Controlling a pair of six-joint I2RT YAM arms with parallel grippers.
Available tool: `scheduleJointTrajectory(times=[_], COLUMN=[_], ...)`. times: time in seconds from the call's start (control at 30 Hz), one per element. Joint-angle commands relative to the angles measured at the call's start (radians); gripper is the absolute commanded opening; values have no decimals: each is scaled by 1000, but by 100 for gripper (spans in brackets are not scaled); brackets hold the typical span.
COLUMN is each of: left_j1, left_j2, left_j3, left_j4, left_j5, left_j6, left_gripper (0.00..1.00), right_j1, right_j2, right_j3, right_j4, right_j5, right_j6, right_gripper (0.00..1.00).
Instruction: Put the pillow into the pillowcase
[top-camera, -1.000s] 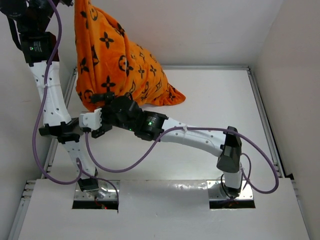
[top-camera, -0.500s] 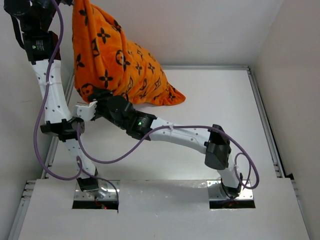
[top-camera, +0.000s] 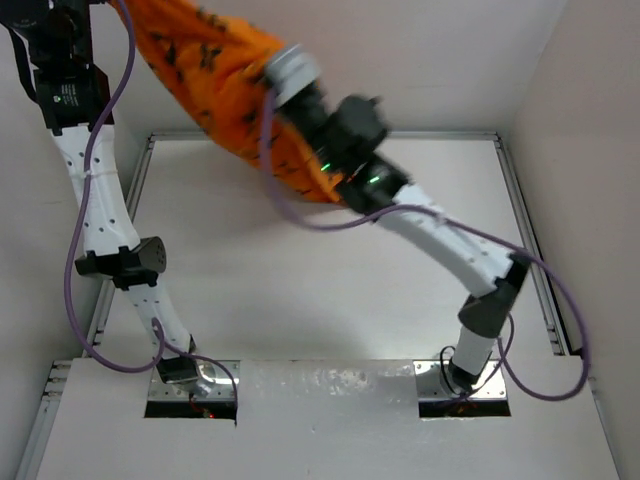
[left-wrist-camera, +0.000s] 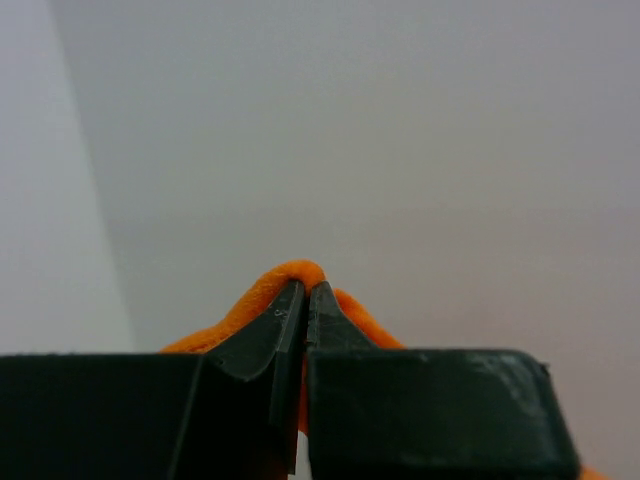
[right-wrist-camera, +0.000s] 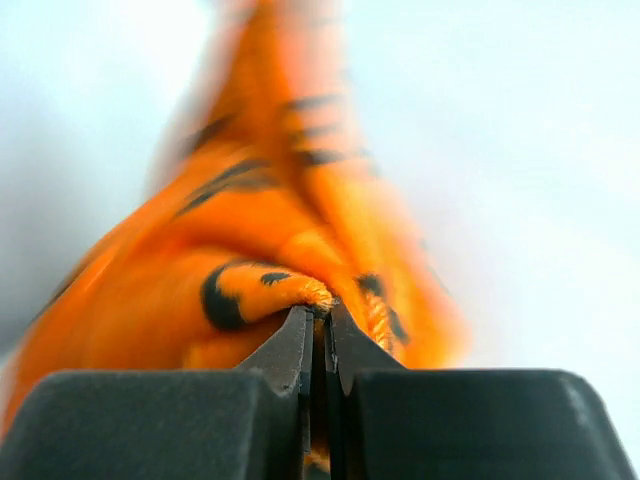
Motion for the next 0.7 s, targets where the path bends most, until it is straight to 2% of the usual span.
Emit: scheduleJointTrajectory(times=[0.0,0.17,0.3,0.4,0.5,0.57,0.67], left_j1=[8,8,8,7,8,7,8], left_j2=[-157,-293,-350,-378,-395,-410,-412], left_j3=[-24,-213,-312,-351,-368,-354,-281], left_j4=[155,203,145,96,74,89,108], left_j5=[-136,-1,86,91,93,74,18], left_j6=[193,238,215,188,172,169,186], left_gripper=[0,0,0,0,0,0,0], right_j1=[-173,-192,-218,-239,-238,-238,-238], right_j2=[-207,-269,-368,-393,-398,-419,-476], right_j3=[155,161,37,14,67,121,71], right_j4=[146,95,88,3,-38,-70,-37], right_j5=[-66,-59,41,64,64,13,-53], right_j6=[260,222,165,147,147,171,216], right_gripper=[0,0,0,0,0,0,0])
